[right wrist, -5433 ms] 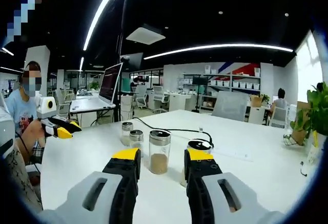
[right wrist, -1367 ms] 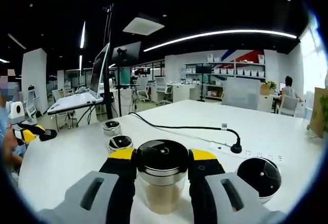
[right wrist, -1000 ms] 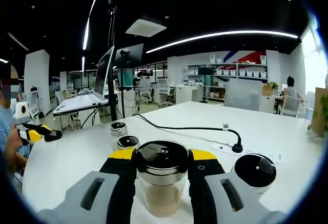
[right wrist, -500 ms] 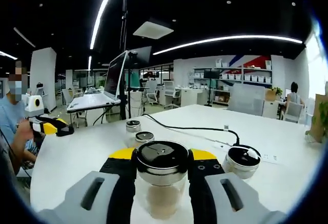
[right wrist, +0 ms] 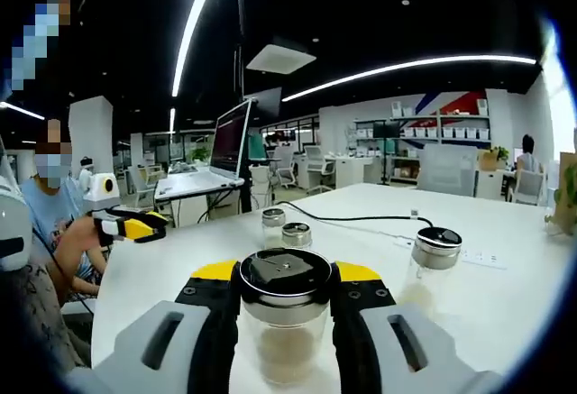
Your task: Rotate the seasoning bottle until the label or dispensing opening points toward the visible target arrow and the bottle remains upright within the marked orientation range
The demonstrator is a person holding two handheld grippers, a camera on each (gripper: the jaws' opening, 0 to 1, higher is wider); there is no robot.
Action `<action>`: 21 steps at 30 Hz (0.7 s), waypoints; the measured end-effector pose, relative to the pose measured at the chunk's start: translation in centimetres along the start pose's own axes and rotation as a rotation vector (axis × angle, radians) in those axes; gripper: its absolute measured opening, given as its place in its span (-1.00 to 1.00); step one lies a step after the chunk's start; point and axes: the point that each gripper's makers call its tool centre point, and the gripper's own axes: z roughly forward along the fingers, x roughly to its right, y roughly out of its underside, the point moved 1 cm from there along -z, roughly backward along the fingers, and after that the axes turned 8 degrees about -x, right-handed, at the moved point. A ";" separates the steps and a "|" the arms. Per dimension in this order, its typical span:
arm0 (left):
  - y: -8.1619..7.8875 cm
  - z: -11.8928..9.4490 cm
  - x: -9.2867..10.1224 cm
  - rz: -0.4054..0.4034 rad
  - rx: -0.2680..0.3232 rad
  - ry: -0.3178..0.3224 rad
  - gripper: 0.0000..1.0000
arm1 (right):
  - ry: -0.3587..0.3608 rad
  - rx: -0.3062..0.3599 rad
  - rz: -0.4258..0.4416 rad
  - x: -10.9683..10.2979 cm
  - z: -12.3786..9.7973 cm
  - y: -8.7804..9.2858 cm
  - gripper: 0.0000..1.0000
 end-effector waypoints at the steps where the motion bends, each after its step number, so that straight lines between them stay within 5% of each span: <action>1: 0.1 0.1 0.1 0.000 -0.002 0.003 -0.35 | -0.008 0.002 0.000 -0.3 -0.2 0.0 -0.23; 21: -0.3 0.3 1.2 0.017 -0.006 0.033 -0.35 | -0.123 -0.016 -0.025 -5.4 -2.1 1.3 -0.23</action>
